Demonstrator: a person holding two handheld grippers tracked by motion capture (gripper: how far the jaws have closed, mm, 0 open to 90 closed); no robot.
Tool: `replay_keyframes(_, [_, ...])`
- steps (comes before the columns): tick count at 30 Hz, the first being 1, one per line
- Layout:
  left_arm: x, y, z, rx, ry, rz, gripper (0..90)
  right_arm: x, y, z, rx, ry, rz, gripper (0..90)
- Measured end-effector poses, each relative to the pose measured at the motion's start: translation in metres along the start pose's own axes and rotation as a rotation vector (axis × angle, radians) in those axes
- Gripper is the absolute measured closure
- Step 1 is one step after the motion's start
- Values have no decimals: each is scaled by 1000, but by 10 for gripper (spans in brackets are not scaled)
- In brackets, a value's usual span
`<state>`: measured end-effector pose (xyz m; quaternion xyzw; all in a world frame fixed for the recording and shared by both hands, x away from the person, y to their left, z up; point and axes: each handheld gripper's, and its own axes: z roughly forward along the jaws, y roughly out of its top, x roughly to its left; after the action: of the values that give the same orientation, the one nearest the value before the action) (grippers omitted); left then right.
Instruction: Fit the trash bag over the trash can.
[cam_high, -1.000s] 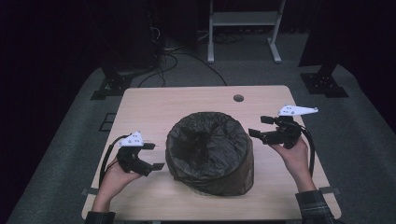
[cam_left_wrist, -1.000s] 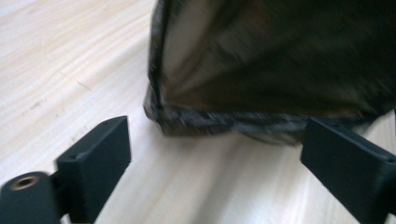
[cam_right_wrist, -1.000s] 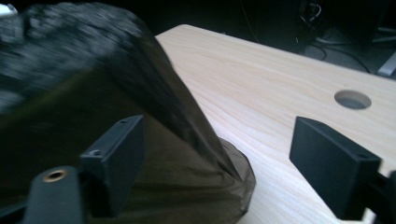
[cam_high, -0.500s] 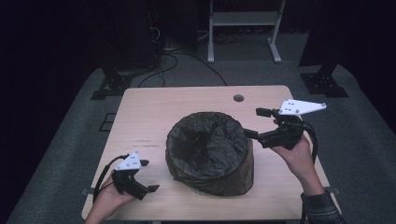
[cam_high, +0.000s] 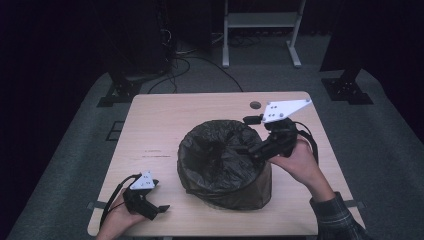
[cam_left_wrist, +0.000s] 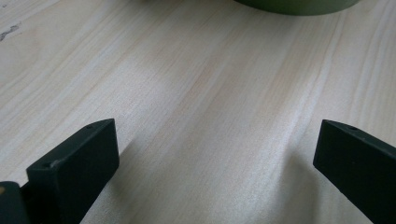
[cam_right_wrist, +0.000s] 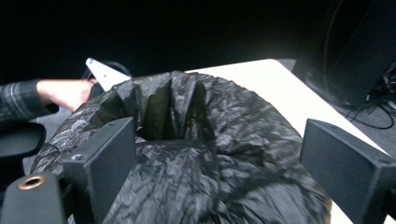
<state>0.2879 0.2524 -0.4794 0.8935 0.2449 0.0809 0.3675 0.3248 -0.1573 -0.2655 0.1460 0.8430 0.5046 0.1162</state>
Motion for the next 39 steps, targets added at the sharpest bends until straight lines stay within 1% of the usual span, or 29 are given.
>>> replay_keyframes(1, [0,0,0,0,0,0,0,0,0,0,0,0,0,94])
replay_keyframes(3, [-1,-2,1,-18,11,10,0,1,1,9,43,9,-14,94])
replay_keyframes(4, [-2,-3,1,-23,18,19,0,1,1,16,72,31,-17,94])
replay_keyframes(5, [-3,-4,1,-24,29,26,0,1,1,16,72,31,-17,94])
replay_keyframes(6, [-4,-4,2,-22,34,30,0,1,-1,24,116,36,-27,94])
replay_keyframes(7, [-4,-4,2,-22,35,30,0,1,-1,24,116,36,-27,94])
replay_keyframes(11, [-4,-4,2,-22,35,30,0,1,-5,37,198,58,-47,94])
replay_keyframes(12, [-4,-4,2,-22,35,30,0,0,-7,43,238,69,-48,94])
replay_keyframes(14, [-4,-4,2,-22,35,30,0,-1,-10,48,270,79,-51,94])
replay_keyframes(15, [-4,-4,2,-22,35,30,0,-1,-10,48,270,79,-51,94])
replay_keyframes(16, [-4,-4,2,-22,35,30,0,-3,-12,52,295,87,-53,94])
replay_keyframes(17, [-4,-4,2,-22,35,30,0,-3,-12,52,295,87,-53,94])
replay_keyframes(19, [-4,-4,2,-22,35,30,0,-3,-13,56,317,86,-57,94])
replay_keyframes(20, [-4,-4,2,-22,35,30,0,-3,-14,60,338,94,-59,94])
replay_keyframes(21, [-4,-4,2,-22,35,30,0,-3,-14,60,338,94,-59,94])
replay_keyframes(23, [-4,-4,2,-22,35,30,0,-2,-14,64,364,101,-67,94])
replay_keyframes(24, [-4,-4,2,-22,35,30,0,1,-15,69,407,106,-74,95])
replay_keyframes(25, [-4,-4,2,-22,35,30,0,1,-15,69,407,106,-74,95])
replay_keyframes(26, [-4,-4,2,-23,35,30,0,1,-16,73,437,112,-81,95])
replay_keyframes(29, [-4,-4,2,-22,34,30,0,4,-17,77,465,114,-88,95])
replay_keyframes(30, [-4,-4,2,-22,34,30,0,4,-17,78,474,113,-97,95])
replay_keyframes(31, [-4,-4,2,-22,34,30,0,4,-17,78,474,113,-97,95])
replay_keyframes(32, [-4,-4,2,-22,34,30,0,6,-18,81,498,111,-107,95])
replay_keyframes(33, [-4,-4,2,-22,34,30,0,6,-18,81,498,111,-107,95])
replay_keyframes(35, [-4,-4,2,-22,34,30,0,8,-19,84,533,108,-113,96])
replay_keyframes(37, [-4,-4,2,-22,34,30,0,8,-19,84,535,107,-116,96])
replay_keyframes(39, [-4,-4,2,-22,34,30,0,9,-19,85,561,119,-117,99])
